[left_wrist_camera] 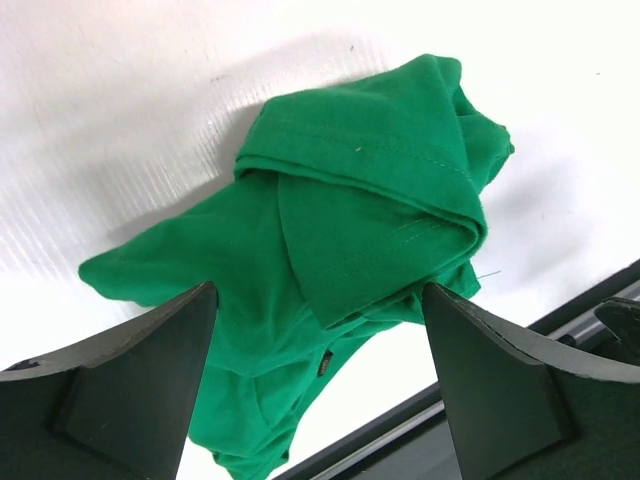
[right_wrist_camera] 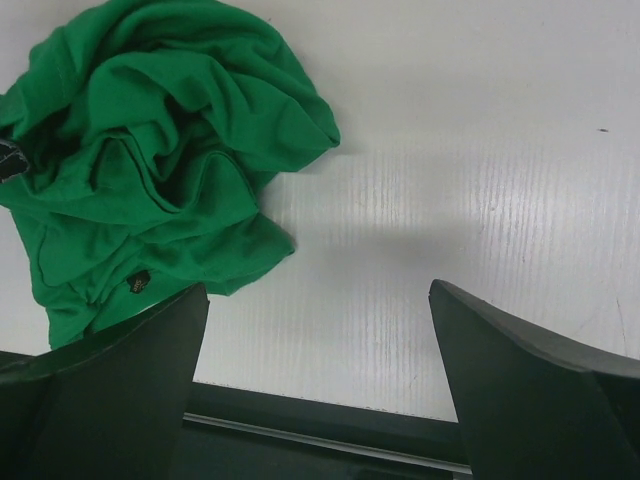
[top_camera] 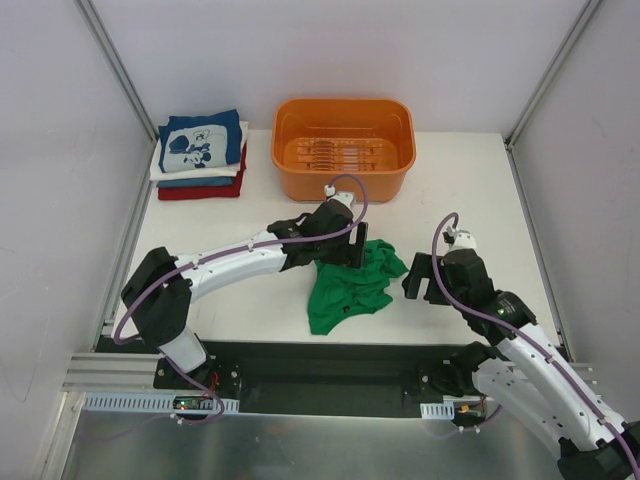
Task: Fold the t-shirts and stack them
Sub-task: Flatten out the tshirt
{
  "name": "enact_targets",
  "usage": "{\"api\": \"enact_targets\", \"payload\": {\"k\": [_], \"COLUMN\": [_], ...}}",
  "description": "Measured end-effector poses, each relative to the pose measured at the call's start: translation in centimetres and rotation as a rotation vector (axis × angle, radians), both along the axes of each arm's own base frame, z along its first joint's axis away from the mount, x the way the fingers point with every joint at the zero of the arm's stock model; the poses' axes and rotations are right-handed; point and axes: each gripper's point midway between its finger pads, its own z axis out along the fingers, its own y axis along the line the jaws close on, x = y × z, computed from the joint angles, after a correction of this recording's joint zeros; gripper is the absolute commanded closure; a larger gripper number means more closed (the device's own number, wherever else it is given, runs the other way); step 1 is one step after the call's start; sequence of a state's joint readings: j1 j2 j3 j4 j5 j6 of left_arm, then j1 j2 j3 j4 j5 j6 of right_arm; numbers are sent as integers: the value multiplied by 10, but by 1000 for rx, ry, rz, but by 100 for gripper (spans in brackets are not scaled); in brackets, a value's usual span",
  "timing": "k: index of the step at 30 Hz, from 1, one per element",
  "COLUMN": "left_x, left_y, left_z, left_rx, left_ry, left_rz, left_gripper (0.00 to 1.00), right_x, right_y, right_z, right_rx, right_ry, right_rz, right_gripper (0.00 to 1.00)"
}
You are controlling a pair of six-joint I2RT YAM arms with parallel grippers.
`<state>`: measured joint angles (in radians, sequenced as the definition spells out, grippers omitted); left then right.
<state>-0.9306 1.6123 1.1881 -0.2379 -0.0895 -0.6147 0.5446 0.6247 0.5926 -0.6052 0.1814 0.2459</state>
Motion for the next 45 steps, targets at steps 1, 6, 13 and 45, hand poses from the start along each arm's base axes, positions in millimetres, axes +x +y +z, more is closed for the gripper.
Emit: {"api": "enact_targets", "payload": {"k": [1,6,13,45], "left_x": [1,5,15,1], "left_y": [0,1,-13,45], "left_z": [1,7,14,94], "left_rx": [11,58,88,23], "left_ry": [-6,-47,-92,-283], "left_rz": [-8,-45,-113,-39], "left_gripper": [17,17,27,100], "right_x": [-1,-1,-2,-8], "right_y": [0,1,2,86], "right_z": [-1,-1,-2,-67], "right_rx": [1,2,3,-9], "right_ry": [3,6,10,233], "right_rz": [3,9,15,319], "right_gripper": [4,4,4,22]}}
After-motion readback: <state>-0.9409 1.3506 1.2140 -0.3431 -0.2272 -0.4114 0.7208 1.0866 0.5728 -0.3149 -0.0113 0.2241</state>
